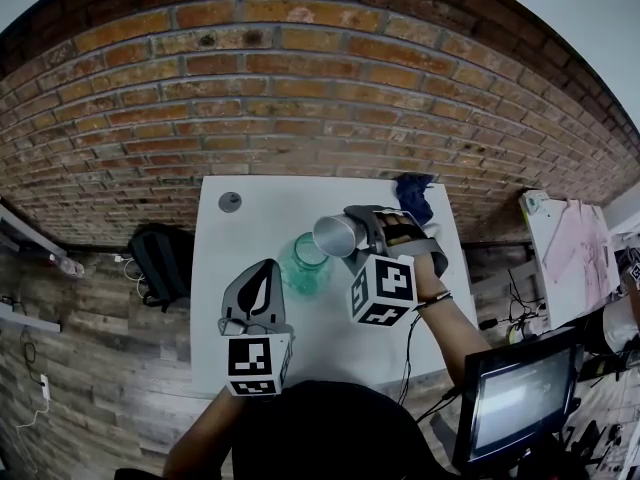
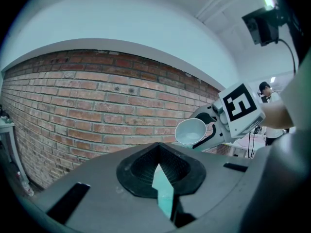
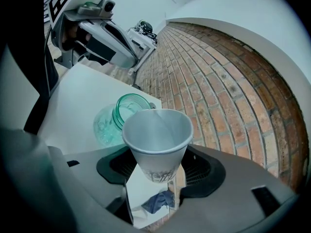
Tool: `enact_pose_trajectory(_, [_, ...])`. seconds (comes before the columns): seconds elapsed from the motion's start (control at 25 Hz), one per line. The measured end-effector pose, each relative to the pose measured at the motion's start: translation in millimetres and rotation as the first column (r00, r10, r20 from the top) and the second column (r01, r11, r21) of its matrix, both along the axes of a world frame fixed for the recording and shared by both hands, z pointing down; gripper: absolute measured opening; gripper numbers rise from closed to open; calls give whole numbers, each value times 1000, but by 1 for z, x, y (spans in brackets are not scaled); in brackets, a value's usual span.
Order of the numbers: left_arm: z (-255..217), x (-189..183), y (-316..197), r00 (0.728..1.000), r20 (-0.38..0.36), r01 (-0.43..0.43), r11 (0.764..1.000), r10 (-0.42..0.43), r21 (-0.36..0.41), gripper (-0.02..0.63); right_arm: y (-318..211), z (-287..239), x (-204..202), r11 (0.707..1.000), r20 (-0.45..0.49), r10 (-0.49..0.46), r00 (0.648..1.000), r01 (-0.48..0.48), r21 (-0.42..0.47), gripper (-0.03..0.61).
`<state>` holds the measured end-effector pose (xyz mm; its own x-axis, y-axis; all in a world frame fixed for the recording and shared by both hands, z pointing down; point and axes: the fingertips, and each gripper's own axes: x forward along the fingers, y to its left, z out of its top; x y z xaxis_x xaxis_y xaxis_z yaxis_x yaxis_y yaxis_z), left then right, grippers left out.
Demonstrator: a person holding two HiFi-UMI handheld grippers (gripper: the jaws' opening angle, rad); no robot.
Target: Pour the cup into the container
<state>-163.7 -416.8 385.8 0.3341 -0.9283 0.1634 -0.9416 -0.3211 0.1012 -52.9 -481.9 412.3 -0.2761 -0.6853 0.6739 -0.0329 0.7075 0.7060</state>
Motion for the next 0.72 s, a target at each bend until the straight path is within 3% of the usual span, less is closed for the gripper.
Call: enact_pose_trajectory(0.72, [-5,0,-2,1000,-13,7,1000,-6,10,-3,-2,-1,0,1000,-49,-11,999,11,10,281])
